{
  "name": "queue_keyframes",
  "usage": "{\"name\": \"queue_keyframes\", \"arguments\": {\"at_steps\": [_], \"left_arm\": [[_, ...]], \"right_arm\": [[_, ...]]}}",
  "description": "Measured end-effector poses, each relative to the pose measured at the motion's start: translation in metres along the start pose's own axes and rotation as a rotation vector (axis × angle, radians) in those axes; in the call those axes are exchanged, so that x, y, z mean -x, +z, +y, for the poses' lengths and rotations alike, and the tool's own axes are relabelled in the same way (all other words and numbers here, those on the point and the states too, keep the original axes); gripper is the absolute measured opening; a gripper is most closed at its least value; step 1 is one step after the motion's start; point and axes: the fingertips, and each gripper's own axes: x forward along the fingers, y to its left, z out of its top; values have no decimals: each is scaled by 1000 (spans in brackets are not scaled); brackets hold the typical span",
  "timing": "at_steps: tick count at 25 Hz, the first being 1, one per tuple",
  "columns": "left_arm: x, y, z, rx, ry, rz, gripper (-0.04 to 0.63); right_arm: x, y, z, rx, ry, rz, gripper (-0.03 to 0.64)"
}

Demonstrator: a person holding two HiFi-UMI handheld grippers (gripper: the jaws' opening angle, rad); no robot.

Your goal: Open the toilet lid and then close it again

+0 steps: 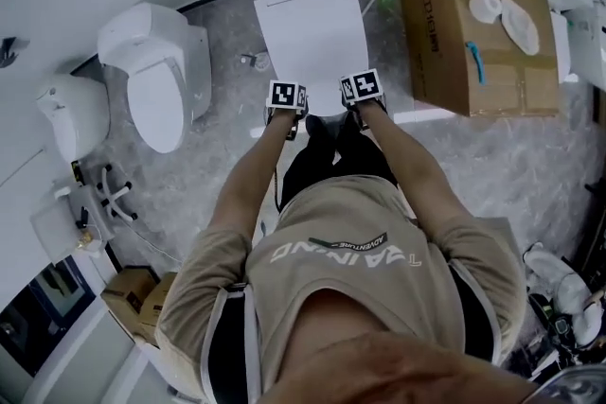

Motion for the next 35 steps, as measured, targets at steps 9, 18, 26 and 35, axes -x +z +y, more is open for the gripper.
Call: {"name": "queue_keyframes", "arguments": {"at_steps": [9, 18, 26, 35], "left_arm": [[85, 93, -6, -65, 25, -245, 3], [179, 169, -15, -133, 55, -501, 3], [278, 225, -22, -175, 82, -795, 3], [389, 265, -52, -253, 85, -1066, 3]], "right_arm": [[88, 97, 20, 86, 7, -257, 11], [175, 181, 47, 274, -47, -476, 12], [256, 233, 96, 366, -3, -680, 11], [332, 277, 136, 423, -18, -854, 12]]}}
